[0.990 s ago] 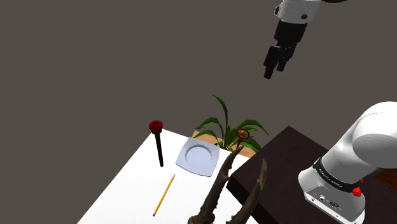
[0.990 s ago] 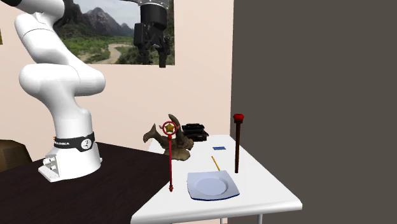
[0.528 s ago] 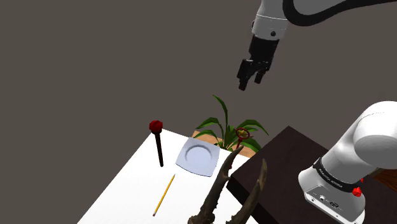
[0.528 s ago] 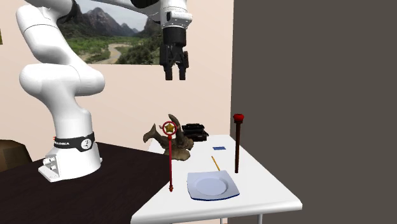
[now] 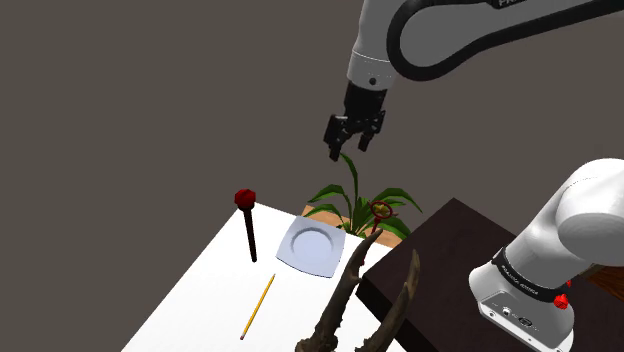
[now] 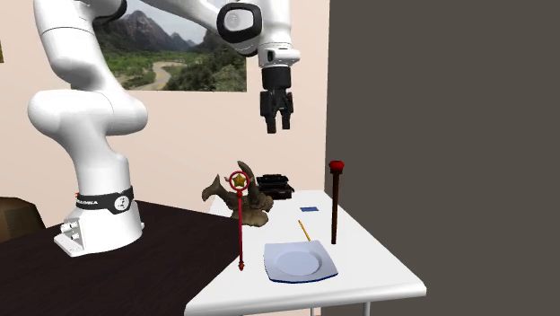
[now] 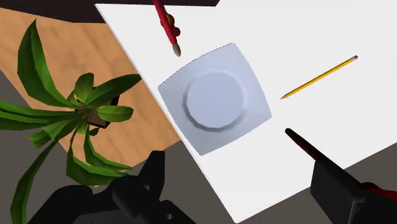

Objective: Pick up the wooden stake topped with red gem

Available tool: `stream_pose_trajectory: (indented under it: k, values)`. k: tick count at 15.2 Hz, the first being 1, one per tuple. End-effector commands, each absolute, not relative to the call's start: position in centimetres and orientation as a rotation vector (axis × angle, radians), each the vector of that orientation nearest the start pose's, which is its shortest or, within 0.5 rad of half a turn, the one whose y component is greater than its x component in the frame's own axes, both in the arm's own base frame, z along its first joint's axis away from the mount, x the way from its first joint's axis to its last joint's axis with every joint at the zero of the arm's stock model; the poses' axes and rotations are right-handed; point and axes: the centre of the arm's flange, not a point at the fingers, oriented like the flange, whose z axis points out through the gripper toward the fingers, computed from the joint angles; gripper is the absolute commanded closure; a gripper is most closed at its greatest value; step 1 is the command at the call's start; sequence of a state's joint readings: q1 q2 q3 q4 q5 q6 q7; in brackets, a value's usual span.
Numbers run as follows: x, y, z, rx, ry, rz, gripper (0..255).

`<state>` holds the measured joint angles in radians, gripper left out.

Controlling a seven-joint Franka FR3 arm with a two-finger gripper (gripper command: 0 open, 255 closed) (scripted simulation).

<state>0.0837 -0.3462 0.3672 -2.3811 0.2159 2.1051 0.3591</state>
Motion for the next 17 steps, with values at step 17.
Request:
stream_pose_trajectory:
  k: [17]
  values:
    - [50.1, 38.3, 36.1, -2.949, 0.216, -0.138, 0]
